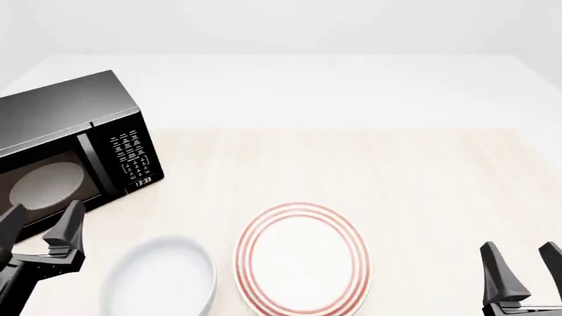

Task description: Open the microwave.

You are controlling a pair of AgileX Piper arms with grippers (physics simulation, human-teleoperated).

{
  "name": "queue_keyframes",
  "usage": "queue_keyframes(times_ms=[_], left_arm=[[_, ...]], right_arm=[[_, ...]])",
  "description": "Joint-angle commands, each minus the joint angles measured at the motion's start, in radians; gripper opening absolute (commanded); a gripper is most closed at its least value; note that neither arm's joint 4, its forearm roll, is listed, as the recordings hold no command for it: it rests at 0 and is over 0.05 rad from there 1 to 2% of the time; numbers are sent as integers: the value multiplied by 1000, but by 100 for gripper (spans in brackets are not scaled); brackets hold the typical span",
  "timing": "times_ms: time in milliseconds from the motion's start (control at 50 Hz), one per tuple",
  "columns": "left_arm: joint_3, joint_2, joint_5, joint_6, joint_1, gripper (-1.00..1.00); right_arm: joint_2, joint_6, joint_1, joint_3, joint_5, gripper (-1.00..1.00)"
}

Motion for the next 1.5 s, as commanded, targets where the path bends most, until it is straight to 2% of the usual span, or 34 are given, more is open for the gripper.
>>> queue_keyframes(times_ms=[20,140,280,300,420,640,660,960,1500], left_arm=[[-4,104,-89,-7,3,100],[0,165,-147,-15,20,100],[0,166,-148,-15,20,100],[1,213,-205,-16,23,100],[19,289,-300,-30,43,100],[13,310,-319,-34,43,100],[18,343,-359,-44,51,100],[8,427,-429,-53,43,100],[-30,535,-491,-71,68,100]], right_arm=[[0,0,0,0,0,100],[0,0,0,0,0,100],[0,0,0,0,0,100],[0,0,0,0,0,100],[0,0,0,0,0,100],[0,0,0,0,0,100],[0,0,0,0,0,100],[0,0,0,0,0,100],[0,0,0,0,0,100]])
